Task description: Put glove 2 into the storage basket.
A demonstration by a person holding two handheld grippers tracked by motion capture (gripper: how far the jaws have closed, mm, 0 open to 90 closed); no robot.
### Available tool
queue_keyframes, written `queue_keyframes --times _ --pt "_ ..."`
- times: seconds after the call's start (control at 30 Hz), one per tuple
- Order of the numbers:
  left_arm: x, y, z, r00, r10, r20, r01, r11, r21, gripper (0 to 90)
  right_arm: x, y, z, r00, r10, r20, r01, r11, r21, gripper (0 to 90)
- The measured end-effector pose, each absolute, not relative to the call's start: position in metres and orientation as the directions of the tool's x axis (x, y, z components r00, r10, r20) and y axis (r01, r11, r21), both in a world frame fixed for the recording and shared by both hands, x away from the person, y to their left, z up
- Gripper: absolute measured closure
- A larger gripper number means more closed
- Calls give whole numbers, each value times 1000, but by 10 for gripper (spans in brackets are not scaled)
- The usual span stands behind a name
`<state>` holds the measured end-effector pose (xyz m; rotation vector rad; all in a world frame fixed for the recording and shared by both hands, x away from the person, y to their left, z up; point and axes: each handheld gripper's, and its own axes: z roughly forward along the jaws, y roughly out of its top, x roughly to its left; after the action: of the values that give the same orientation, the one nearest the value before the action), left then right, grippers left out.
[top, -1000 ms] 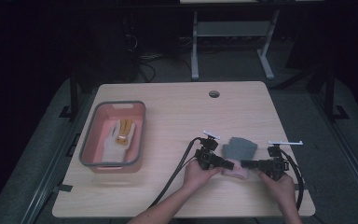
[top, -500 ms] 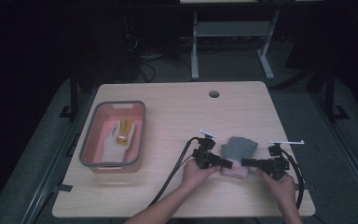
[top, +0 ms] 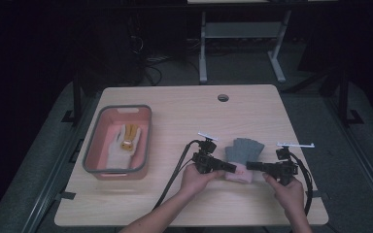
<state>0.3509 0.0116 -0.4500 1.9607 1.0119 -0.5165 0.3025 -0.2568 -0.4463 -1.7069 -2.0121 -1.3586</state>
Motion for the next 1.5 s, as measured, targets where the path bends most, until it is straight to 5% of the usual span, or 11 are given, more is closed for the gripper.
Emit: queue_keyframes --times 1.5 --pt "350 102 -397 603 504 -619 781 -214 586 645 340 -174 -391 -445 636 631 832 33 554 718"
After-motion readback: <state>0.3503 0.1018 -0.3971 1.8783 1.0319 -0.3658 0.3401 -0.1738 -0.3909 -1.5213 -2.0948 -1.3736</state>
